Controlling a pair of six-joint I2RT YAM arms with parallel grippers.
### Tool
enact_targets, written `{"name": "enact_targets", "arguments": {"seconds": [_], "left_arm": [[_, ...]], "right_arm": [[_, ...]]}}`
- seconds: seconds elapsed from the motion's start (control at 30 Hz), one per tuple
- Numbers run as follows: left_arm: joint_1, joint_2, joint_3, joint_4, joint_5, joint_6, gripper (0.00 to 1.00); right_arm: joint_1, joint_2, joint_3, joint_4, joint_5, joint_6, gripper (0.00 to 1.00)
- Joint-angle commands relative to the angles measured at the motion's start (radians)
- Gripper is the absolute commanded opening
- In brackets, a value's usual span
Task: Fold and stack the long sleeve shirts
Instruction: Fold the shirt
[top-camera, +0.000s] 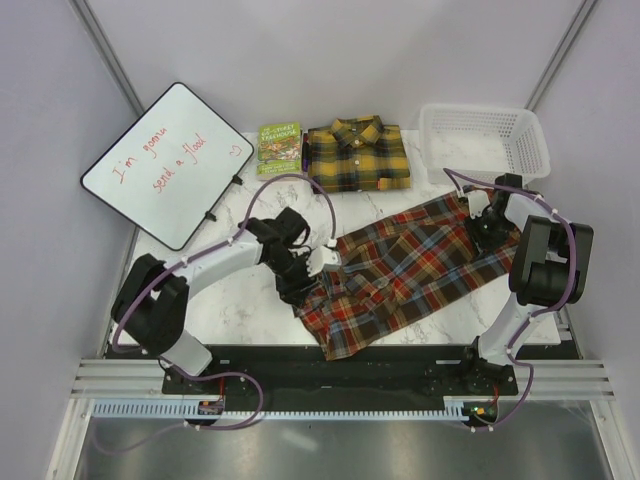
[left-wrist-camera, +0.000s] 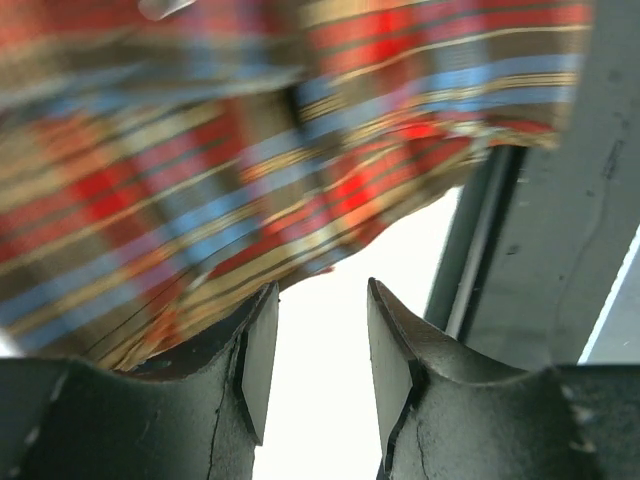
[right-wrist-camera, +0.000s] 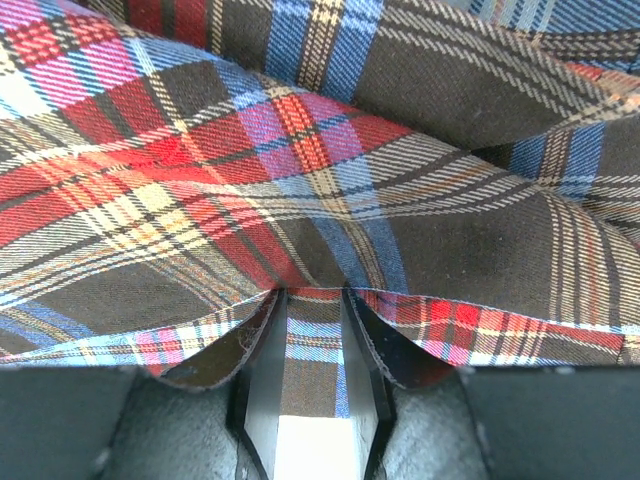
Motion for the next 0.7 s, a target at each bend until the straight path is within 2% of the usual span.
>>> {"name": "enact_targets", "arguments": {"seconds": [0.0, 0.1, 0.37, 0.53, 0.67], "left_arm": [[-0.146, -0.045, -0.055, 0.132, -0.014, 0.006, 0.48], [-0.191, 0.009, -0.063, 0.172, -0.036, -0.008, 0.47], [-0.203, 0.098, -0.148, 0.222, -0.153, 0.064, 0.47], [-0.211, 0.025, -0.199, 0.172, -0.197, 0.099, 0.47], [-0.211, -0.095, -0.166, 0.051, -0.135, 0.093, 0.47]], "right_arm": [[-0.006, 0.019, 0.031, 0.048, -0.010, 0.021, 0.35], [-0.006, 0.034, 0.044, 0.050, -0.007, 0.028, 0.36], [-0.008, 0.050, 0.077, 0.067, 0.008, 0.009, 0.36], [-0.008, 0.042, 0.087, 0.065, -0.012, 0.007, 0.36], [-0.009, -0.031, 0.074, -0.002, -0.096, -0.019, 0.37]]}}
